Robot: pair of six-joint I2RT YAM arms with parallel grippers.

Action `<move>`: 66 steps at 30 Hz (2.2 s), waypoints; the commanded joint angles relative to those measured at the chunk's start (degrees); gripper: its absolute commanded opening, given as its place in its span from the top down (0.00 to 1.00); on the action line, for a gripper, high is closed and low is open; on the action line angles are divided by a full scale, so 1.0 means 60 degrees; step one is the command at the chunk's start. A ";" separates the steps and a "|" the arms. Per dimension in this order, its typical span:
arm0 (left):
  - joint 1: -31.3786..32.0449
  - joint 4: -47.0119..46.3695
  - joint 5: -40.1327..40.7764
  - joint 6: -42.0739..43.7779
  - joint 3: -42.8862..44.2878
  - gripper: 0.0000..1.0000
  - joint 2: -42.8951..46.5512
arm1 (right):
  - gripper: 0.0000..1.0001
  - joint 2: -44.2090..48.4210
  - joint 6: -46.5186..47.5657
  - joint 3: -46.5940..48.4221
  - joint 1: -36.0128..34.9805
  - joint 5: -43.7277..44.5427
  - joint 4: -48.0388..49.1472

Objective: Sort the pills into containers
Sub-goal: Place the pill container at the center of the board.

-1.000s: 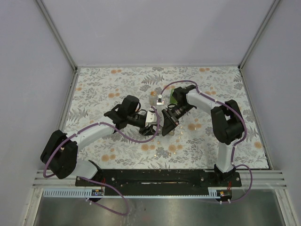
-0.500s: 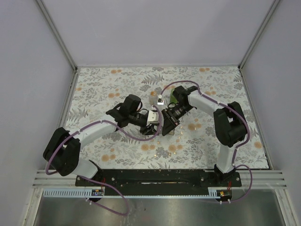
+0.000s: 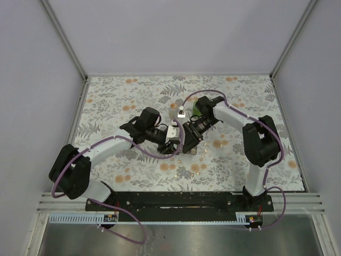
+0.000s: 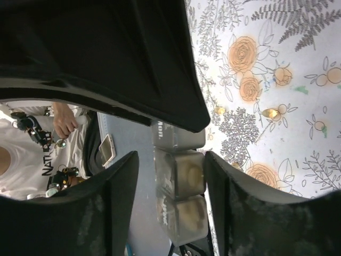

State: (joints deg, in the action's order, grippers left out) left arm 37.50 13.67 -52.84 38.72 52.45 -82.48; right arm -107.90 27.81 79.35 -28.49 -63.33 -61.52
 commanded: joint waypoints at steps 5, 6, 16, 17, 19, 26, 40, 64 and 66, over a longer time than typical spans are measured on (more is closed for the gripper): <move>-0.0024 -0.0023 -0.0510 -0.0008 0.0078 1.00 0.0079 | 0.28 -0.0254 0.0872 0.0661 0.0149 -0.0827 -0.0792; -0.0024 -0.0008 -0.0539 0.0007 0.0092 1.00 0.0079 | 0.27 -0.0240 0.0872 0.0661 0.0134 -0.0812 -0.0807; -0.0257 0.0183 -0.0831 -0.0139 0.0107 1.00 0.0021 | 0.19 0.0330 -0.0151 0.0574 0.0968 -0.0404 0.0261; -0.0345 0.0153 -0.0919 -0.0299 0.0092 1.00 0.0006 | 0.19 0.0505 -0.0458 0.0530 0.1085 -0.0199 0.0524; -0.0565 0.0080 -0.1080 -0.0621 0.0121 1.00 -0.0009 | 0.18 0.0872 -0.0927 0.0413 0.1261 0.0196 0.1007; -0.1209 -0.0563 -0.1053 -0.2027 0.0224 1.00 -0.0023 | 0.17 0.2160 -0.1793 0.0266 0.1570 0.1456 0.2092; -0.1928 -0.2494 0.0411 -0.4312 0.0371 1.00 -0.0960 | 0.16 0.4110 -0.1984 -0.0978 0.1335 0.3245 0.3938; -0.0580 -0.7405 0.3475 -0.4696 -0.2471 0.96 -0.2322 | 0.16 0.3920 -0.2131 -0.1609 0.1335 0.3070 0.4218; -0.0566 -0.7464 0.3387 -0.4725 -0.2428 0.93 -0.2498 | 0.16 0.3906 -0.2116 -0.1638 0.1335 0.3026 0.4218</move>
State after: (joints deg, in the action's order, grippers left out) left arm 33.67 -25.69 -33.65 8.16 37.95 -95.74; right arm -84.71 15.14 69.63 -20.10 -44.47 -37.93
